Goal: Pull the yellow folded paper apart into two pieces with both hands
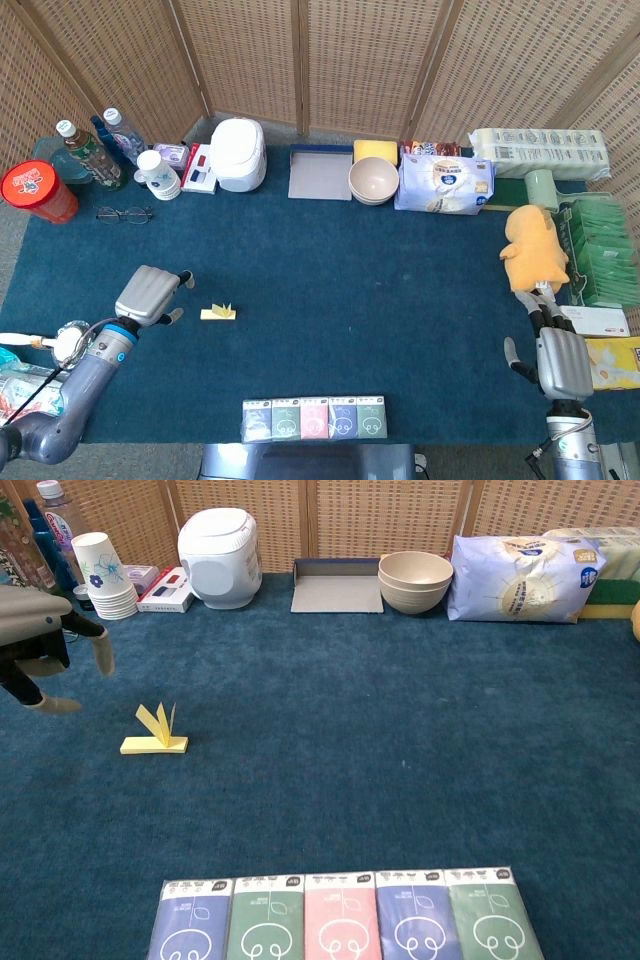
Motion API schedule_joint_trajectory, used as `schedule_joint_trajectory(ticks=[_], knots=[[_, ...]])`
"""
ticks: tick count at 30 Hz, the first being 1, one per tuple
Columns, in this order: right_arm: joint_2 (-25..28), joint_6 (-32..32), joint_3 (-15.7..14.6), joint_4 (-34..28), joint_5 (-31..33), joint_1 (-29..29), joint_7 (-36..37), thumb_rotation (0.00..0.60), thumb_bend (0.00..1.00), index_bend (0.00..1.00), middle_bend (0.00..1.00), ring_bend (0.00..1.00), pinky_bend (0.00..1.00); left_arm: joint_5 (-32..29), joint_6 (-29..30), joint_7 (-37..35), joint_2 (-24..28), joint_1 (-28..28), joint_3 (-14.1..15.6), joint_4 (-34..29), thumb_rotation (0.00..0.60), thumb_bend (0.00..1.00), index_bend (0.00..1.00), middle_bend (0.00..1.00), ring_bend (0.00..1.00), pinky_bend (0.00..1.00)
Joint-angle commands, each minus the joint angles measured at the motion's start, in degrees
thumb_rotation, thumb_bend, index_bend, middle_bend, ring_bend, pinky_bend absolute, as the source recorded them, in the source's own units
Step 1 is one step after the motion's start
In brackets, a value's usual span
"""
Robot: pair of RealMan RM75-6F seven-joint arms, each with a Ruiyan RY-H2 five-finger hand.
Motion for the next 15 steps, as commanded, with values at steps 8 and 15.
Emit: schedule_joint_trajectory(ticks=[8,15], knots=[[0.29,0.32,-0.03,0.20,0.39,-0.45,0.41,0.600,0.44,0.14,0.21,0.13,0.22,-2.97,-2.13,0.95,-4.79,-2.60,1.08,3.86,0.600,0.26,0.43,0.93,1.00,0.91],[0.71,0.42,-0.10,0.31,0.84,-0.87,0.91,0.600,0.44,0.14,0.21,0.13,0.22,-4.43,-1.83,1.95,-8.14,-3.58,1.79,6.41,0.600,0.28,0.44,0.93,1.00,0.91]])
